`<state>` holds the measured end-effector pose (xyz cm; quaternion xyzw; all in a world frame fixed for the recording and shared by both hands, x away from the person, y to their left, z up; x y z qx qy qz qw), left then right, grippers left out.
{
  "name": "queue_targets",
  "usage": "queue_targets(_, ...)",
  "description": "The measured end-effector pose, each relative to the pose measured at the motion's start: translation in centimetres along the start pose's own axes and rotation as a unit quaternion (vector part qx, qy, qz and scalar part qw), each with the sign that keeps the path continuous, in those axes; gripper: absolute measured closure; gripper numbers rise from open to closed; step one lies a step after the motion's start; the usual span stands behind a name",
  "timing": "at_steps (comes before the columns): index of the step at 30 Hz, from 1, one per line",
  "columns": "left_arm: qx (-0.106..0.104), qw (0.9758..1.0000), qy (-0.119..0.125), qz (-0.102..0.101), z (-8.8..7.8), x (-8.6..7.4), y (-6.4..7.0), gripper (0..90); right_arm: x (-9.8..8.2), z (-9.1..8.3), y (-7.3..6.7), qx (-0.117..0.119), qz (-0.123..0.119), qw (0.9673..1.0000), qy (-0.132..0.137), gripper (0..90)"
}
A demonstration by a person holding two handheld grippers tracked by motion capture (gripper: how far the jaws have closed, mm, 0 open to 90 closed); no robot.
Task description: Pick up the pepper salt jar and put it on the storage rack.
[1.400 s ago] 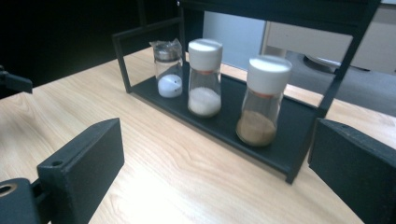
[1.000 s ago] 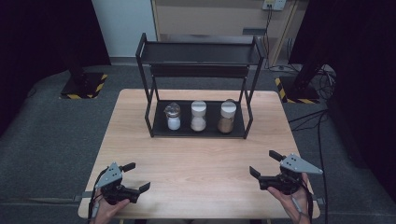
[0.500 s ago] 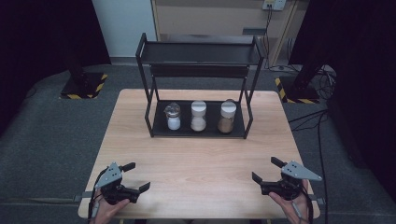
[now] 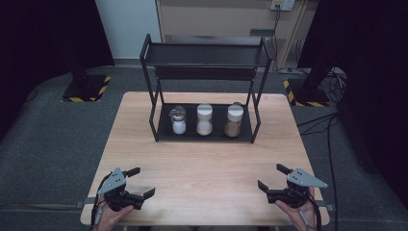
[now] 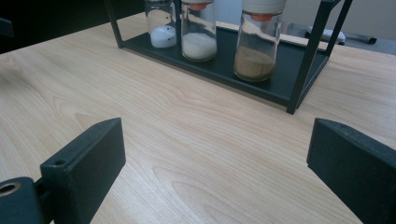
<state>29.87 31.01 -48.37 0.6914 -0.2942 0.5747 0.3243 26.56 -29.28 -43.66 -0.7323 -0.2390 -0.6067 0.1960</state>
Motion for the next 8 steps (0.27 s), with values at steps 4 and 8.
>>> queue_targets(4, -0.001, 1.0000, 0.000, 0.001, 0.03, 0.01, 0.01, 0.2, -0.02, -0.01, 0.01, 0.001, 0.000, 1.0000, -0.001, 4.6)
queue_targets(8, 0.000, 1.0000, 0.000, 0.001, 0.04, 0.02, -0.02, 0.2, -0.07, 0.00, 0.12, 0.002, 0.003, 1.0000, 0.000, 4.6)
Point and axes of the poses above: each handheld gripper's, and its own axes: z roughly forward along the jaws, x roughly out of its top, y roughly to its right, the point moved 9 cm from there along z, roughly forward along the jaws, and after that the axes turned 11 degrees about y, right-handed, at the moved point
